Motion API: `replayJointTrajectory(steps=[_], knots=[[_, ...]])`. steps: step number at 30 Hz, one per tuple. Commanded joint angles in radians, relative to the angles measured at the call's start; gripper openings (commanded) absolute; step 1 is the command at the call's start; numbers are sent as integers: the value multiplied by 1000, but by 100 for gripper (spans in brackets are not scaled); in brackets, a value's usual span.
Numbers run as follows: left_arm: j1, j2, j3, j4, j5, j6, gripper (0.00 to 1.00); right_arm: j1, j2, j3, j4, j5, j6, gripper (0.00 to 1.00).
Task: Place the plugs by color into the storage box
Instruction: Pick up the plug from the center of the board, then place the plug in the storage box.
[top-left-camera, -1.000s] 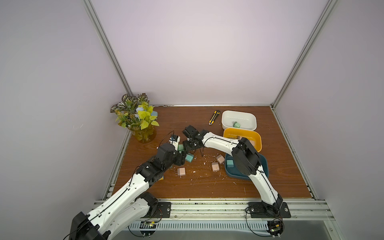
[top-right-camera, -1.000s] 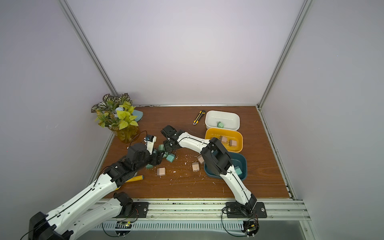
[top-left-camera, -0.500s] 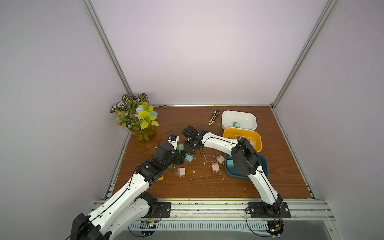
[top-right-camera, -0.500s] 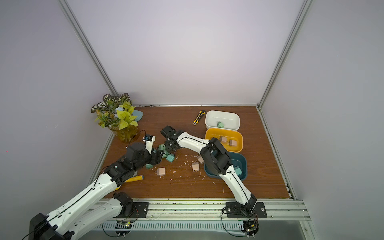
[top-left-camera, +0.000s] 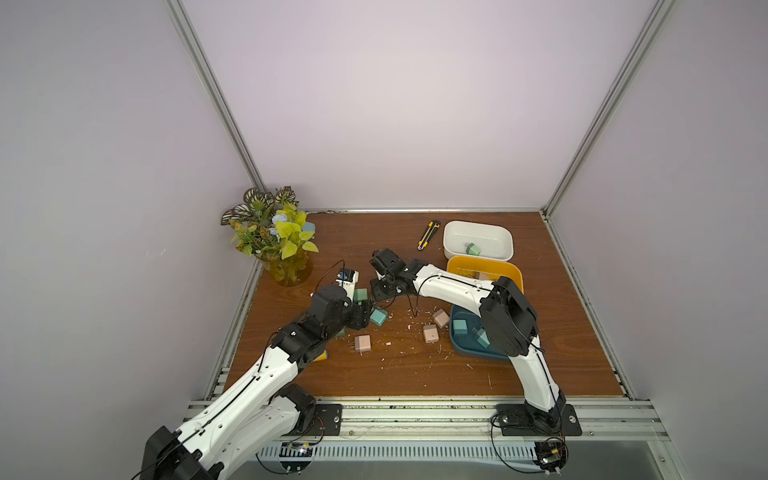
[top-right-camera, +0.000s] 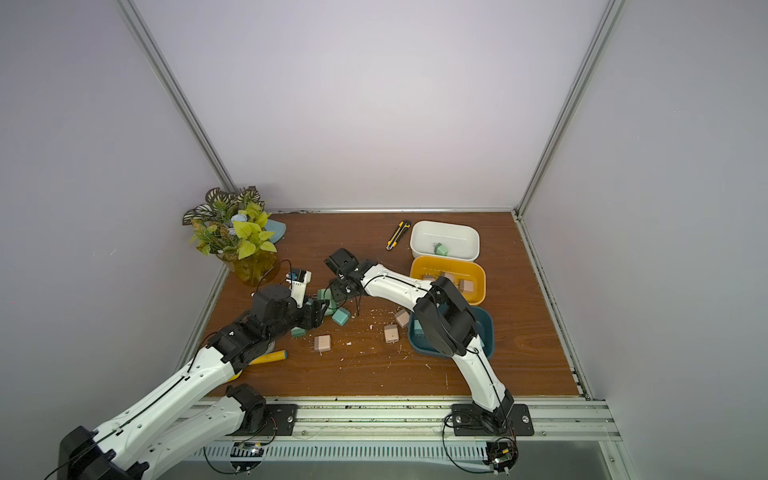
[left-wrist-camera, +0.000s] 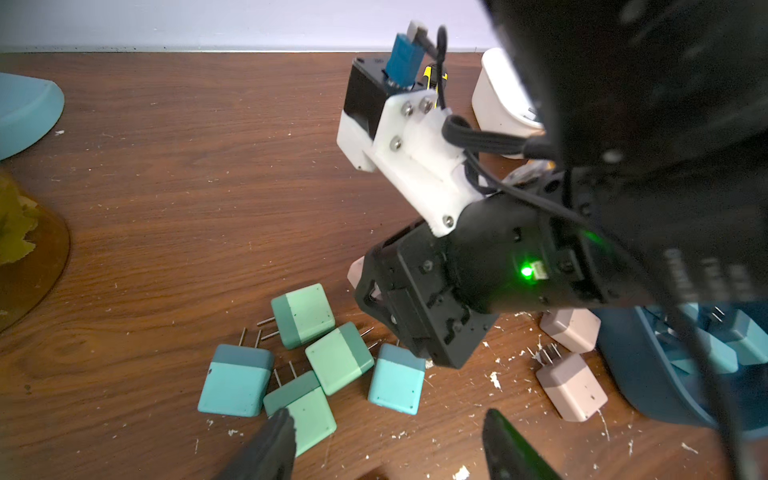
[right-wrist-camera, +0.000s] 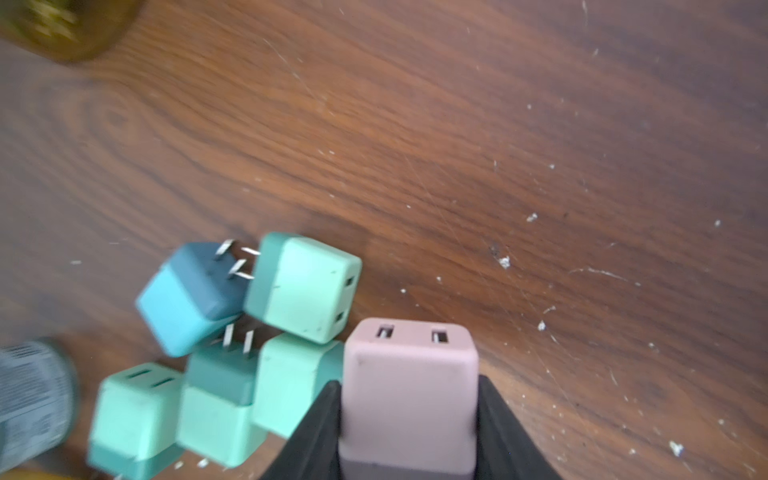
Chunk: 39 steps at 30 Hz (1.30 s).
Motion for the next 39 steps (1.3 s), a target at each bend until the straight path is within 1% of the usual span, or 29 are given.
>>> replayJointTrajectory(steps=[1,6,13,18,22,27,34,39], knots=[[9,-4,-14,18,16,-8,73,3,-84,-34,45,-30,10,38],[10,5,-17,28,26,-22,72,-2,-127,-82,61,-41,12,38],[10,23,-18,56,45,-50,72,-29,-208,-177,125,-92,29,38],[9,56,-35,137,124,-87,70,-59,-271,-232,141,-97,24,38],[10,116,-29,198,169,-121,68,-98,-322,-293,162,-115,23,38],[-7,196,9,238,178,-132,67,-140,-376,-362,156,-117,12,38],[-74,324,75,307,170,-141,67,-229,-483,-480,180,-126,1,38],[-112,450,147,354,201,-161,66,-290,-543,-534,164,-101,-24,38]])
